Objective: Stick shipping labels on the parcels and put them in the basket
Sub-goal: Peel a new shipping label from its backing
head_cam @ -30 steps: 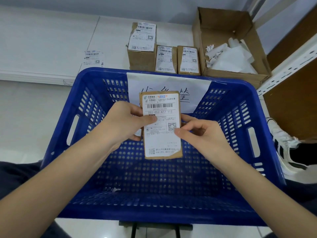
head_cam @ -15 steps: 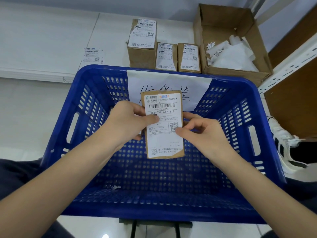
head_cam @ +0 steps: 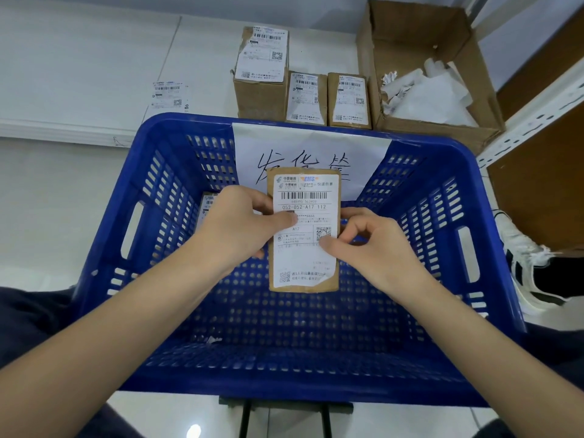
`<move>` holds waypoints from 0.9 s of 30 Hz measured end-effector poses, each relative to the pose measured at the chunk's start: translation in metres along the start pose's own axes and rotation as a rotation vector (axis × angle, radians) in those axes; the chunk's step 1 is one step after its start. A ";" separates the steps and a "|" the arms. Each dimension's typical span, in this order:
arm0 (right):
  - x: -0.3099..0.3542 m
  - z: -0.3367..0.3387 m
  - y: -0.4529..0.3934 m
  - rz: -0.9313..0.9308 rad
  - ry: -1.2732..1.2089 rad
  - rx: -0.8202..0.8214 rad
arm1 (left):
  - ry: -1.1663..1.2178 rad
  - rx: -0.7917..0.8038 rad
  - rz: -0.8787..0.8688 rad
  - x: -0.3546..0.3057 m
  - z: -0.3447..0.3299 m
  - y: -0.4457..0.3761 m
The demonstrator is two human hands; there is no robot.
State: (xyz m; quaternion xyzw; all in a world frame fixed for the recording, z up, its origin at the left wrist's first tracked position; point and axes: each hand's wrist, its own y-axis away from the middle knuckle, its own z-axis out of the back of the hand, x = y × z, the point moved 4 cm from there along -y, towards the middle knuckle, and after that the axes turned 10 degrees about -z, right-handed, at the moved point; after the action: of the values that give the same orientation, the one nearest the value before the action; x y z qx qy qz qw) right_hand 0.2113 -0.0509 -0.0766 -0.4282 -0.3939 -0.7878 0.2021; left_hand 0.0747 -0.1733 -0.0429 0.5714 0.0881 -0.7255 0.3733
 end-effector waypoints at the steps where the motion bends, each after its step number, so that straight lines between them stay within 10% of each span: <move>1: -0.001 0.000 0.000 0.002 -0.033 -0.001 | 0.014 -0.001 0.008 0.000 0.001 -0.001; 27: 0.004 -0.006 0.004 0.206 0.189 0.348 | 0.135 -0.021 0.068 0.001 0.013 -0.007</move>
State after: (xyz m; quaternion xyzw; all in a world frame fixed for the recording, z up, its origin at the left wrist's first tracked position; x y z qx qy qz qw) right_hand 0.2089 -0.0580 -0.0736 -0.3490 -0.4576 -0.7198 0.3882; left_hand 0.0601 -0.1762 -0.0409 0.6175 0.1012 -0.6713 0.3972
